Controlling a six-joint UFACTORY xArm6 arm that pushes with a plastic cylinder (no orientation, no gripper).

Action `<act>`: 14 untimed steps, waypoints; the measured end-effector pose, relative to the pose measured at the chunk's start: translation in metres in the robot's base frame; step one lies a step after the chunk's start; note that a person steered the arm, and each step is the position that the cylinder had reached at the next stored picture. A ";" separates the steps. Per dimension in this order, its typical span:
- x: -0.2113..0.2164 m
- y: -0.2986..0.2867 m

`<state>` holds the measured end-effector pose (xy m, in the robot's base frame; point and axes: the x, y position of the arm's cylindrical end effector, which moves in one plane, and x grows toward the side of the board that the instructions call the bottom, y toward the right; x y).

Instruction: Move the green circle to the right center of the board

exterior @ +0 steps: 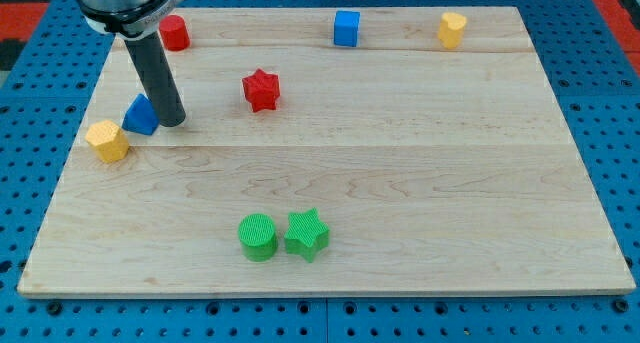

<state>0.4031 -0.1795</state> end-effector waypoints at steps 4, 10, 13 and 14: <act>0.088 -0.003; 0.130 0.157; 0.094 0.139; 0.069 0.218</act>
<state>0.4725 0.0382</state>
